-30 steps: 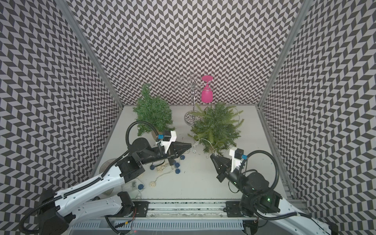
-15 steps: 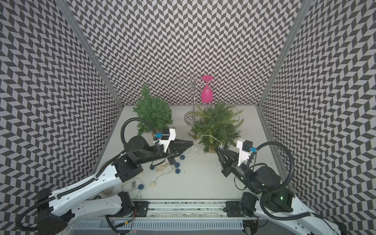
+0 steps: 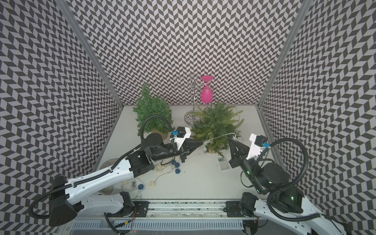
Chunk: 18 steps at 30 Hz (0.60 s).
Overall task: Wrap string light around the christmas tree
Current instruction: Wrap the light string around the Christmas tree.
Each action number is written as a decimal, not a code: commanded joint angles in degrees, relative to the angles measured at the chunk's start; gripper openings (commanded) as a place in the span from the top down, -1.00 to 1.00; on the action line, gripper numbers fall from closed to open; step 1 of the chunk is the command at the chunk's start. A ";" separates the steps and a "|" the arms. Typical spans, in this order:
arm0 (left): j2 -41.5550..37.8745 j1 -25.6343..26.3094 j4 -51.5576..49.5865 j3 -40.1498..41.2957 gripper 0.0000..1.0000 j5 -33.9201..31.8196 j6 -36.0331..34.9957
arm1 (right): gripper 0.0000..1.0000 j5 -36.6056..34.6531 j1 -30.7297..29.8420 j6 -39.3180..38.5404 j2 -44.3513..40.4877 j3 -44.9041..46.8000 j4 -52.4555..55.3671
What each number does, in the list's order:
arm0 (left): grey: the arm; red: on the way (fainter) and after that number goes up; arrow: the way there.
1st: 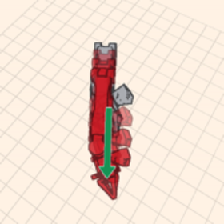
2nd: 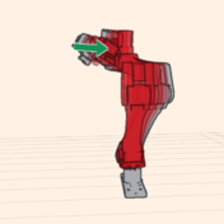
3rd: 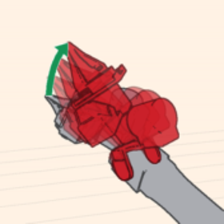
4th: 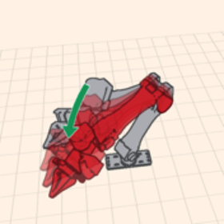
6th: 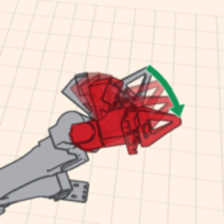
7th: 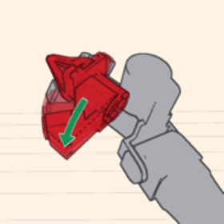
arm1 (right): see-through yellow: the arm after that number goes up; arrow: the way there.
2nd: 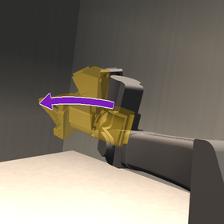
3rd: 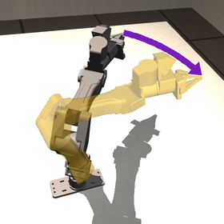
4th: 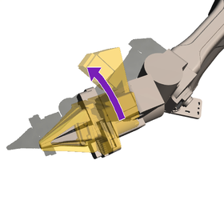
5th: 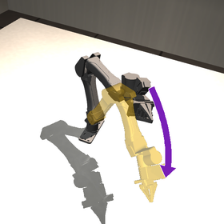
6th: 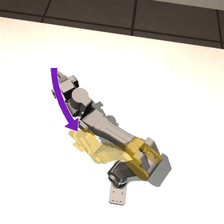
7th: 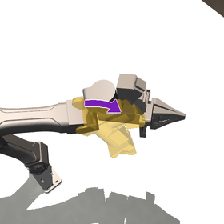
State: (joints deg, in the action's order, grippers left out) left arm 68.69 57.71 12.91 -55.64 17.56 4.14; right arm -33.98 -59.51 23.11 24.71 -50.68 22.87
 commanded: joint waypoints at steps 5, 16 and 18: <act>1.60 0.98 4.29 -0.76 1.00 -5.23 2.23 | 1.00 -10.65 -0.30 -1.41 5.23 -4.12 2.76; 6.86 2.12 7.49 -2.49 1.00 -7.68 3.67 | 1.00 -19.26 -0.34 -4.81 8.29 -5.80 1.52; 7.57 2.35 7.57 -2.92 1.00 -8.47 3.69 | 1.00 -19.91 -0.30 -5.32 8.73 -6.48 0.66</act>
State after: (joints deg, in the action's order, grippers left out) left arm 75.68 59.61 18.57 -56.27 10.70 7.14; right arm -49.78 -59.53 19.09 32.38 -55.72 25.43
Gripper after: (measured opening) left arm 0.048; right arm 0.056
